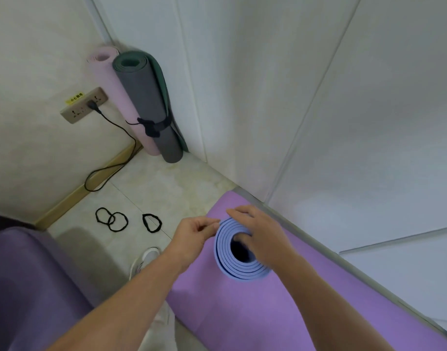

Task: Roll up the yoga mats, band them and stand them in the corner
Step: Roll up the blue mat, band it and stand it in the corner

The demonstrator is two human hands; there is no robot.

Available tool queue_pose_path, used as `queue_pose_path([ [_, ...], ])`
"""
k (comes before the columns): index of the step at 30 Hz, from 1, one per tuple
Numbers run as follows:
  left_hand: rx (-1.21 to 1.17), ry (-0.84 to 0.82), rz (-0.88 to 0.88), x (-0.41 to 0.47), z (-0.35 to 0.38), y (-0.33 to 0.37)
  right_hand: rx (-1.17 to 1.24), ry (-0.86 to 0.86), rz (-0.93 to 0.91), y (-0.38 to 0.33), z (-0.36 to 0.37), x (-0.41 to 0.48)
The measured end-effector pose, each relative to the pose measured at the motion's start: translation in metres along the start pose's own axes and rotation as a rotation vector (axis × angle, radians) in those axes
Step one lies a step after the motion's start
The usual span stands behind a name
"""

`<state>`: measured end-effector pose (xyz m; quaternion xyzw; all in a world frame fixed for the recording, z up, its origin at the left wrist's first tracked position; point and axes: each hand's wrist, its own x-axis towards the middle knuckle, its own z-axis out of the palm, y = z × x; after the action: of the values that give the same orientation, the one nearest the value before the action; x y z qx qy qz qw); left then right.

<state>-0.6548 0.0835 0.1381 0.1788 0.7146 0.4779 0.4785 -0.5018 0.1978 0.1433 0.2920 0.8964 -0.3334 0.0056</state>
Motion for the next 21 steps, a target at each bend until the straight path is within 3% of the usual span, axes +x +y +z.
queue_pose_path([
  [4, 0.246, 0.105, 0.104, 0.025, 0.002, 0.005, -0.106, -0.051, 0.056, -0.009, -0.009, 0.025],
  [10, 0.254, 0.094, 0.148, 0.044, -0.010, 0.023, -0.174, -0.087, 0.218, -0.031, -0.018, 0.053],
  [14, 0.280, -0.017, 0.106, 0.057, -0.028, 0.031, -0.146, -0.074, 0.322, -0.044, -0.009, 0.063],
  [18, 0.109, -0.093, 0.086, 0.081, -0.071, 0.051, -0.121, 0.020, 0.314, -0.071, -0.015, 0.094],
  [21, -0.111, -0.059, 0.076, 0.106, -0.113, 0.071, -0.109, 0.049, 0.264, -0.100, -0.017, 0.140],
])
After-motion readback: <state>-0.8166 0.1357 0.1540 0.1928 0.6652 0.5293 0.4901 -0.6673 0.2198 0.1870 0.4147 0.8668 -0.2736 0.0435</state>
